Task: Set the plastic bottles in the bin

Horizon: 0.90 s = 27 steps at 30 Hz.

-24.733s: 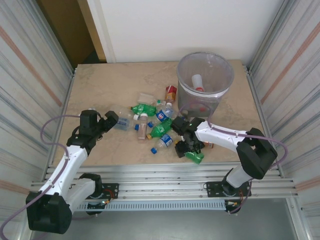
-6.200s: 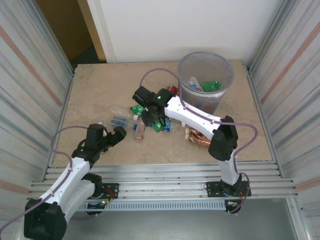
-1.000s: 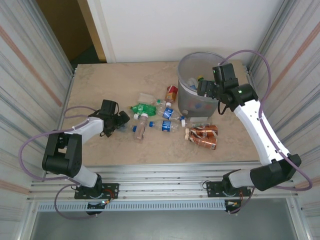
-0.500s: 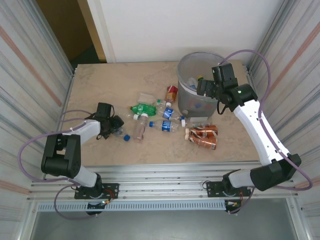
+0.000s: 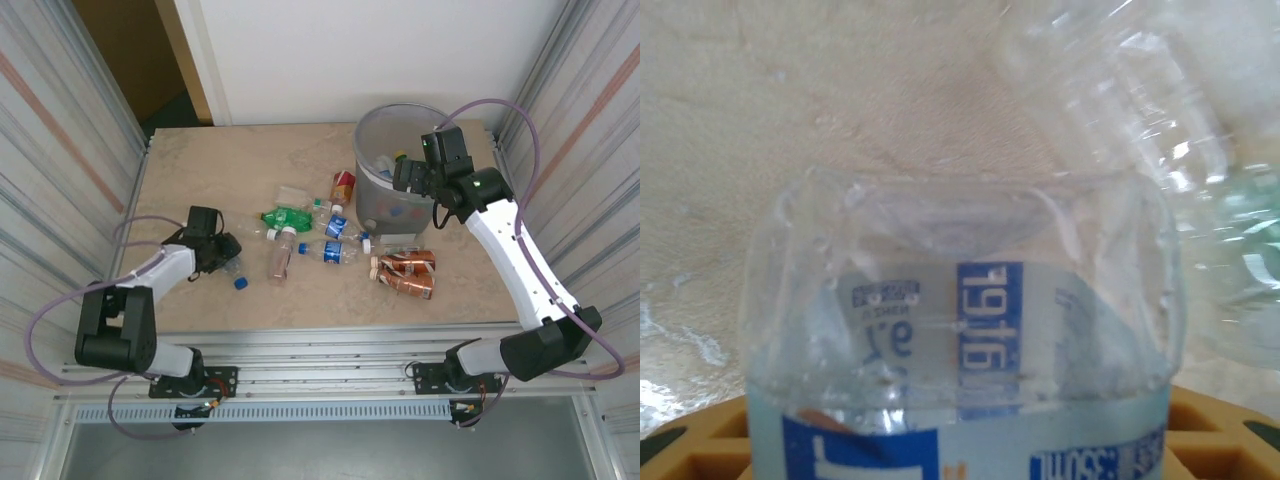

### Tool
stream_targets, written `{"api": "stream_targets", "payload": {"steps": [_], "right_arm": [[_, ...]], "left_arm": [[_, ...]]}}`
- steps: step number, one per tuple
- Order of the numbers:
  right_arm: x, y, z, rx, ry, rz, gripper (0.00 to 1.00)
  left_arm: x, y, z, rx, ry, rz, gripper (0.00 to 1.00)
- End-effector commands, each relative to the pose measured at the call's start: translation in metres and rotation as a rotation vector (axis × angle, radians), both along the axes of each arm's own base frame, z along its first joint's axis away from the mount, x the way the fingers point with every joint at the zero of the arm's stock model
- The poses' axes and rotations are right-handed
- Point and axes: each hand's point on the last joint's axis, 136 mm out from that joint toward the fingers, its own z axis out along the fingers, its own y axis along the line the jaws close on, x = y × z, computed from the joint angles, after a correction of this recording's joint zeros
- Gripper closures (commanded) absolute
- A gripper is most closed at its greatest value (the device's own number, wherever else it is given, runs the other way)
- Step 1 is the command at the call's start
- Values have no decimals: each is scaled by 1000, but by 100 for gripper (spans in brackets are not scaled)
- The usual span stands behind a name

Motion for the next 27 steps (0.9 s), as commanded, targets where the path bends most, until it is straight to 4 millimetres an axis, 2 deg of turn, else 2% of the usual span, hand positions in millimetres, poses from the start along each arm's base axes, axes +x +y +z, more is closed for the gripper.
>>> {"api": "stream_targets", "payload": {"steps": [1,7,12,17,19,27], "right_arm": [[4,11,15,54,-41,20,2],[2,22,28,104,-71,63,2],[-1,36,41,174,-101,124,2],[-7,64,56,257,-124,241,2],[-11,81,63,277,-135,315,2],[-27,123,82,274,-162,492,2]], "left_arm": [[-2,9,20,65,-80,-45,47],[3,-10,69,42,-316,-194,53],[3,-43,109,-2,-506,-351,55],[-6,-86,150,32,-714,-556,55],[-12,-104,167,48,-806,-633,55],[-30,-150,206,34,-1013,-831,56]]}}
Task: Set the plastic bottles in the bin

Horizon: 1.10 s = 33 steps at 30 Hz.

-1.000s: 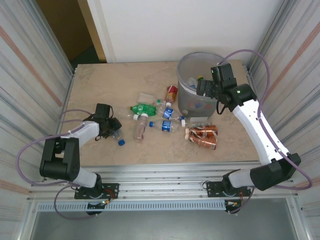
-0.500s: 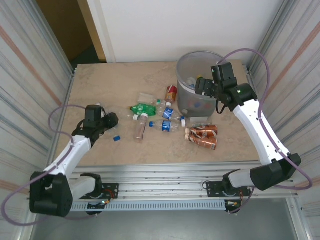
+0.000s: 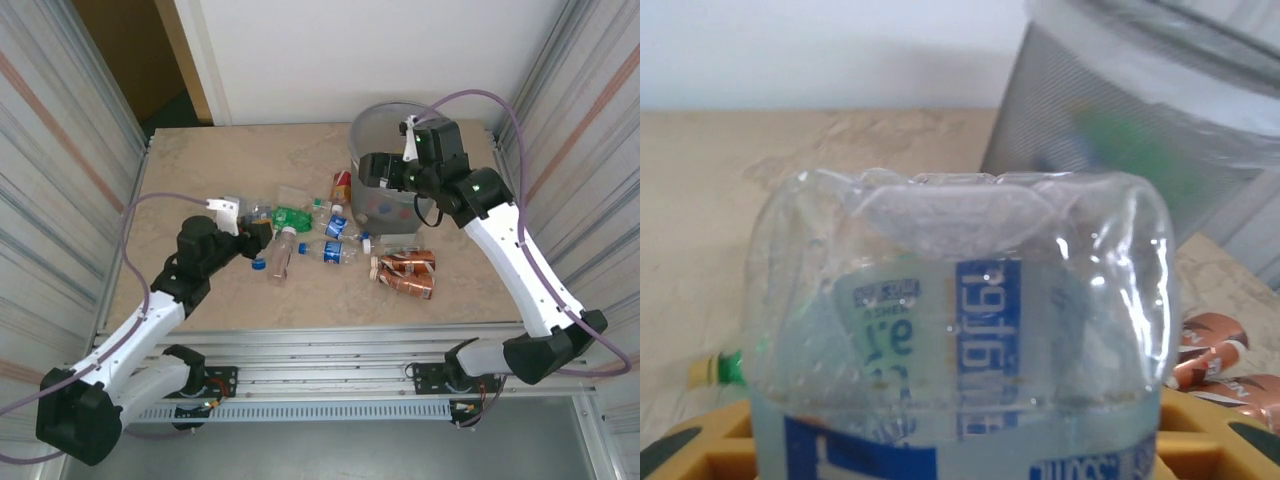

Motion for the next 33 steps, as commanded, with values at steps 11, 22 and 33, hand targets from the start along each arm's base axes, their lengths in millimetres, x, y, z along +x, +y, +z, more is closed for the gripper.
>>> {"api": "stream_targets", "payload": {"steps": [11,22,33], "right_arm": [[-34,115,9,108,51,460,1],[-43,163,-16,117,126,576,2],[-43,191,-26,202,187,649,9]], "left_arm": [[-9,-42,60,1,-285,-186,57],[-9,-51,81,-24,-345,-216,57],[-8,-56,79,-7,-342,-225,57]]}}
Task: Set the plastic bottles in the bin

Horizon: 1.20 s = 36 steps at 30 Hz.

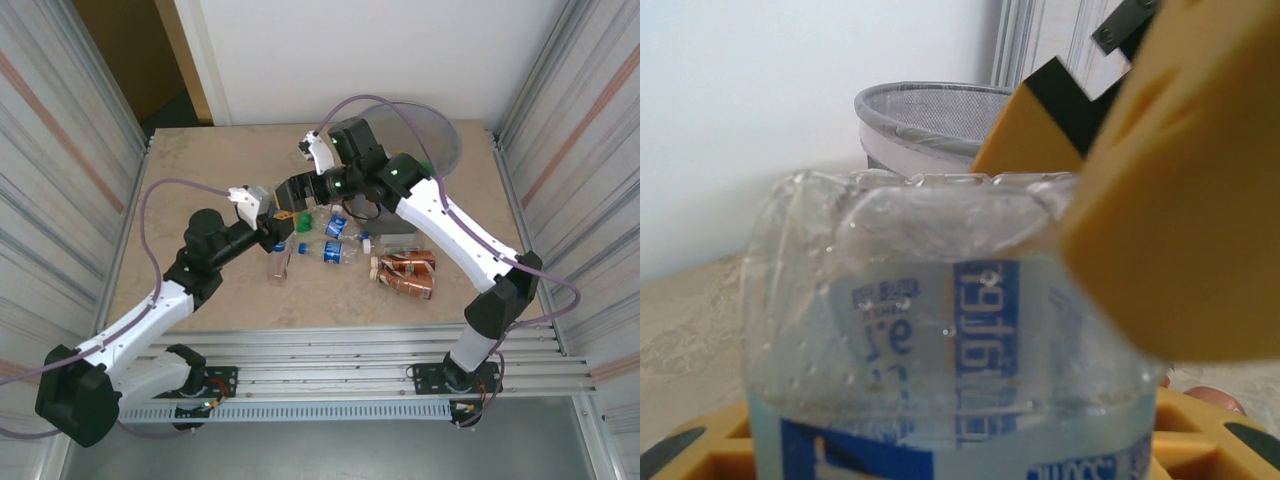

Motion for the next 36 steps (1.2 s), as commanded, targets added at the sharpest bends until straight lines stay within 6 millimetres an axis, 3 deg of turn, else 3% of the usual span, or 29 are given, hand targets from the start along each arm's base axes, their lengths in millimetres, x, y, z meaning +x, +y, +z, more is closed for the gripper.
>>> {"api": "stream_targets", "payload": {"steps": [1,10,18,20,24,25,27,28,36], "right_arm": [[-4,16,14,74,13,49,9],[-6,27,-8,61,97,73,14],[-3,20,-4,43,74,40,43],[0,16,0,41,55,19,48],[12,3,7,25,13,-49,51],[17,-4,11,19,-3,-78,52],[26,-18,15,0,-28,-131,53],[31,-26,33,13,-67,-160,53],[50,-82,97,39,-214,-321,54]], "left_arm": [[-1,-4,28,-21,-87,-17,57],[0,-4,38,-40,-114,-13,56],[2,-5,40,-39,-110,-12,50],[1,-5,39,-37,-108,-15,41],[-6,-5,43,-35,-110,-34,6],[-9,-4,46,-36,-113,-40,1],[-15,-4,49,-37,-126,-55,1],[-19,-2,51,-38,-139,-61,1],[-31,13,51,-44,-150,-14,1]]}}
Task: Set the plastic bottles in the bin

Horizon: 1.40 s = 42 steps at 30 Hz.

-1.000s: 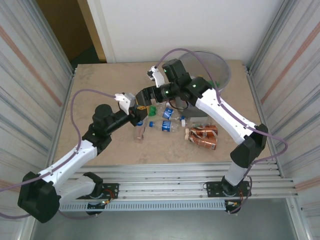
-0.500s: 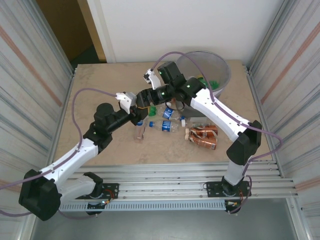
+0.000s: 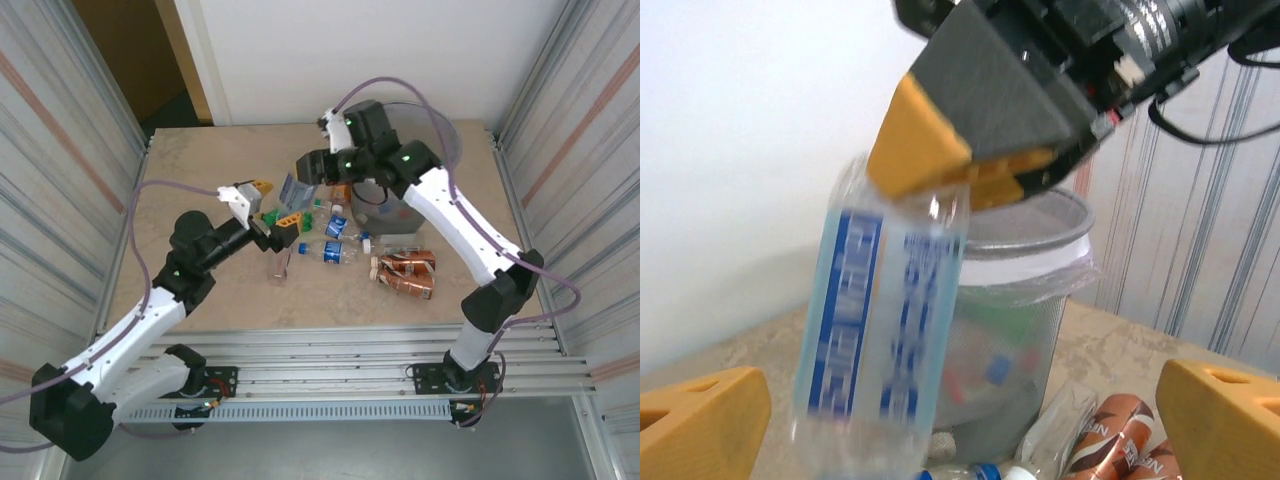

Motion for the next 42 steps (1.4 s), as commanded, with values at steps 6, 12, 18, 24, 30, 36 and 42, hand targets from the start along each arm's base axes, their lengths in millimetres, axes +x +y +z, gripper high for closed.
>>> {"api": "stream_targets", "payload": {"steps": [6,12,18,24,30,36,42], "right_arm": [[10,-85,88,-15,-236,-269,55],[34,-144,92,-124,-263,-507,55],[54,-182,75,-229,-214,-661,56],[64,-195,47,-332,-129,-708,56],[66,-193,15,-417,-35,-682,56],[66,-188,-25,-538,49,-648,56],[68,-182,-64,-625,96,-631,56]], "left_arm": [[4,17,-21,25,56,106,1],[11,29,-41,9,134,185,1],[13,33,-61,16,202,215,1],[15,36,-73,31,248,235,1],[18,38,-83,47,283,257,1],[19,39,-89,51,301,268,1],[19,40,-89,47,303,271,1]]}}
